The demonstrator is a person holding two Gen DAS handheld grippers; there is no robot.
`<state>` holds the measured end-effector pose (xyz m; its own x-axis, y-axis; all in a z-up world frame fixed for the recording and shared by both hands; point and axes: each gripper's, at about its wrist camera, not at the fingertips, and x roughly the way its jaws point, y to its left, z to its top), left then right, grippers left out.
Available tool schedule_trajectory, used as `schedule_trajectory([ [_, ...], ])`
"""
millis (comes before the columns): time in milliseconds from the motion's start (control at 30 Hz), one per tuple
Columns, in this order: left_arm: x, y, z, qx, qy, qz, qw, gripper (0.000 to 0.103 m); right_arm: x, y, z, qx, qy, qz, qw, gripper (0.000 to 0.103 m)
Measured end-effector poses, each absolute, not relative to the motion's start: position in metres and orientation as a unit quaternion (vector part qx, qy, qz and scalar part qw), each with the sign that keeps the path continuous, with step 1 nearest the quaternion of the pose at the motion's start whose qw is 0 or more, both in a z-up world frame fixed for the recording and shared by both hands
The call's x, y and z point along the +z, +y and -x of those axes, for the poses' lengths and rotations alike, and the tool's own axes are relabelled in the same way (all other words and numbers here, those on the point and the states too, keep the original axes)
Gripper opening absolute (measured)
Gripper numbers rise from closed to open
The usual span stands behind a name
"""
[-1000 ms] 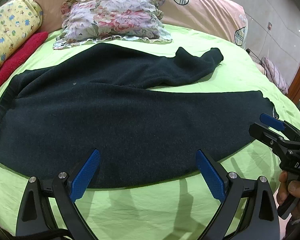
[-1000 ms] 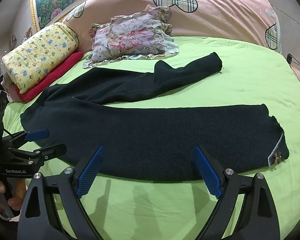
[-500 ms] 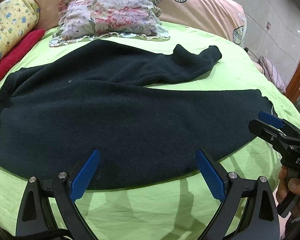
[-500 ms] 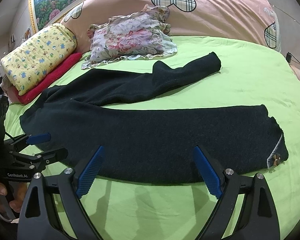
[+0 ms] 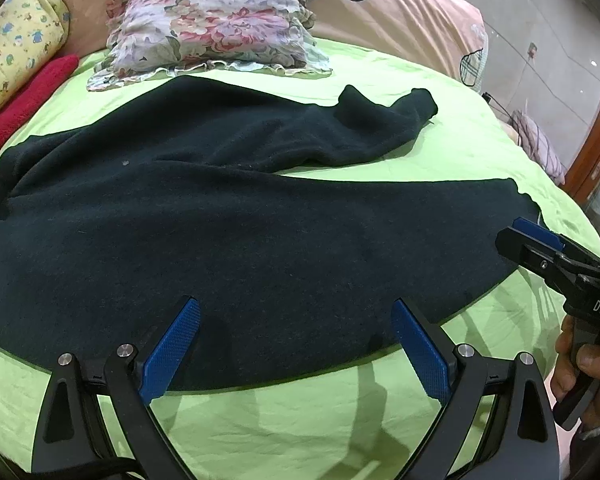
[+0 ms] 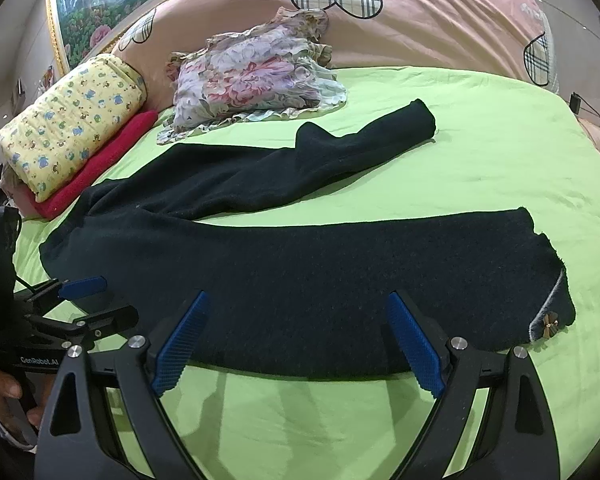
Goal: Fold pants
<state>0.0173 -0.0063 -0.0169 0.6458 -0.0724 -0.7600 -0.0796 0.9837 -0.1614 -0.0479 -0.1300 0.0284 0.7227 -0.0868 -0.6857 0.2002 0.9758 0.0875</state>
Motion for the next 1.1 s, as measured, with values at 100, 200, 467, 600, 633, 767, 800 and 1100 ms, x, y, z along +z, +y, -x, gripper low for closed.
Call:
schedule_trajectory([
  [100,-0.019,-0.006,-0.019,0.0,0.425,0.091,0.901,0.097,0.028,-0.13,0.047,-0.076,0.367,-0.08,0.924,0.09],
  [200,-0.019,-0.005,-0.022,-0.003,0.427,0.095,0.899,0.097,0.027,-0.131,0.046,-0.076,0.369,-0.081,0.923,0.09],
  [467,-0.011,-0.004,-0.027,-0.011,0.425,0.091,0.901,0.097,0.03,-0.132,0.042,-0.075,0.367,-0.08,0.924,0.09],
  [600,-0.003,-0.003,-0.038,-0.02,0.421,0.082,0.903,0.097,0.037,-0.14,0.035,-0.073,0.366,-0.083,0.924,0.09],
  [633,0.0,-0.003,-0.041,-0.021,0.419,0.078,0.905,0.097,0.04,-0.143,0.032,-0.073,0.366,-0.083,0.924,0.09],
  [767,0.013,0.001,-0.06,-0.027,0.41,0.064,0.909,0.097,0.052,-0.161,0.019,-0.08,0.365,-0.086,0.924,0.09],
  [800,0.016,0.002,-0.066,-0.029,0.41,0.065,0.909,0.097,0.056,-0.168,0.014,-0.08,0.364,-0.09,0.923,0.09],
  [1100,0.033,0.014,-0.125,-0.06,0.42,0.055,0.904,0.097,0.08,-0.219,-0.038,-0.075,0.378,-0.117,0.915,0.09],
])
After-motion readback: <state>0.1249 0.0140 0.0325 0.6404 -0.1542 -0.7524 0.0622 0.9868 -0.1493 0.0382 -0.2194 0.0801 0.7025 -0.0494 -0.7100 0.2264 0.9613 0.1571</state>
